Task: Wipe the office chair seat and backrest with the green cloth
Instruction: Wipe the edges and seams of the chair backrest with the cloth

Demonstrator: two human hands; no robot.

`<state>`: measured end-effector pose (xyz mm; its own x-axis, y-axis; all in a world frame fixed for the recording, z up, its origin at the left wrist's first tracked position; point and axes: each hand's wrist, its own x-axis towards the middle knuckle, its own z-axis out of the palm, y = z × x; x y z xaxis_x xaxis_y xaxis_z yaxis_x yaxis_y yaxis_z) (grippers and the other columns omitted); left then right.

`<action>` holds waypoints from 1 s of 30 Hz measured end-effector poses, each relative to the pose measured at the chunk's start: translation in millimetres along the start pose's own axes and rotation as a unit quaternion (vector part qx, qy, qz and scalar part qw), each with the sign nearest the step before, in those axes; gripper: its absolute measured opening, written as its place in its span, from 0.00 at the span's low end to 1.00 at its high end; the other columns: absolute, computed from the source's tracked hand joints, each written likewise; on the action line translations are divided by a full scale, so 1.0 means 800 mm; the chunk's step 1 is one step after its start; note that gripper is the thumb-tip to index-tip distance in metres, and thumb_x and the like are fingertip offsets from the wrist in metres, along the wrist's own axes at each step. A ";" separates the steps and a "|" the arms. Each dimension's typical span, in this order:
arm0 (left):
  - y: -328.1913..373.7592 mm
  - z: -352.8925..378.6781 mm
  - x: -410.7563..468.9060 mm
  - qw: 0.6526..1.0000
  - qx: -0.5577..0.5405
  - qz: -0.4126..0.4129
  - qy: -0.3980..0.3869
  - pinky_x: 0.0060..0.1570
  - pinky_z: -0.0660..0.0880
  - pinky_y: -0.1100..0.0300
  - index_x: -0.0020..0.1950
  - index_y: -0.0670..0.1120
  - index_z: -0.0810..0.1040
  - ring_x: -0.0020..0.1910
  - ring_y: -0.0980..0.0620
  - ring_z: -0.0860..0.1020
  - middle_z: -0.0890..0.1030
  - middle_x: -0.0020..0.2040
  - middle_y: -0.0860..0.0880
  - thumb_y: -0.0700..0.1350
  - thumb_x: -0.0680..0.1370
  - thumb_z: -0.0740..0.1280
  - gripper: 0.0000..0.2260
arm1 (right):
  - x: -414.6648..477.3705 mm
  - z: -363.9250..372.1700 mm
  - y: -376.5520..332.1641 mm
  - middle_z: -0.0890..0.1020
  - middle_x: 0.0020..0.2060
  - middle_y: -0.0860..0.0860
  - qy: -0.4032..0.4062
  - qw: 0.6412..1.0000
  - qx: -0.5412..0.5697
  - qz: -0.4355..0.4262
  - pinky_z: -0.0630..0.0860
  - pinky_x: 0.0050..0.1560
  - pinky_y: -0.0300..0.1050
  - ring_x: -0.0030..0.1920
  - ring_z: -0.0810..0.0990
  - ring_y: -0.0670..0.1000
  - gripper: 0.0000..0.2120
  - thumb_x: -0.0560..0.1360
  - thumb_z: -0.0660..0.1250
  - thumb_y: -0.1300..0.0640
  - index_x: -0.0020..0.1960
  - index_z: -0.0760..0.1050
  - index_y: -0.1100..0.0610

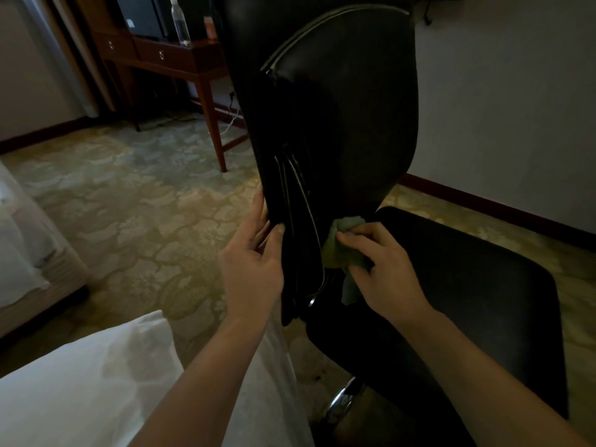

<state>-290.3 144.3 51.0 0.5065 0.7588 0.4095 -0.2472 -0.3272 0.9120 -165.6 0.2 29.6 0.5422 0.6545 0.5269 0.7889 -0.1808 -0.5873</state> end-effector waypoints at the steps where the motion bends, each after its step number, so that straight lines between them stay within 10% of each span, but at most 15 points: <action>1: 0.000 0.000 0.000 1.000 0.003 0.002 0.000 0.64 0.76 0.61 0.77 0.51 0.69 0.65 0.59 0.79 0.80 0.64 0.58 0.34 0.82 0.66 0.25 | -0.002 -0.004 0.003 0.74 0.58 0.47 -0.011 1.000 0.013 0.022 0.76 0.59 0.37 0.58 0.75 0.44 0.21 0.73 0.70 0.71 0.63 0.79 0.55; 30: -0.010 -0.011 0.000 0.998 0.056 -0.006 -0.029 0.59 0.79 0.61 0.75 0.66 0.66 0.65 0.59 0.78 0.78 0.67 0.54 0.33 0.80 0.67 0.33 | 0.057 -0.008 -0.044 0.75 0.62 0.51 0.100 0.991 0.085 0.019 0.69 0.61 0.28 0.60 0.74 0.37 0.16 0.75 0.67 0.67 0.62 0.79 0.57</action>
<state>-295.3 151.8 43.5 0.5569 0.7300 0.3962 -0.1492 -0.3814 0.9123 -166.8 31.9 78.4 0.6309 0.4872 0.6038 0.7158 -0.0654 -0.6952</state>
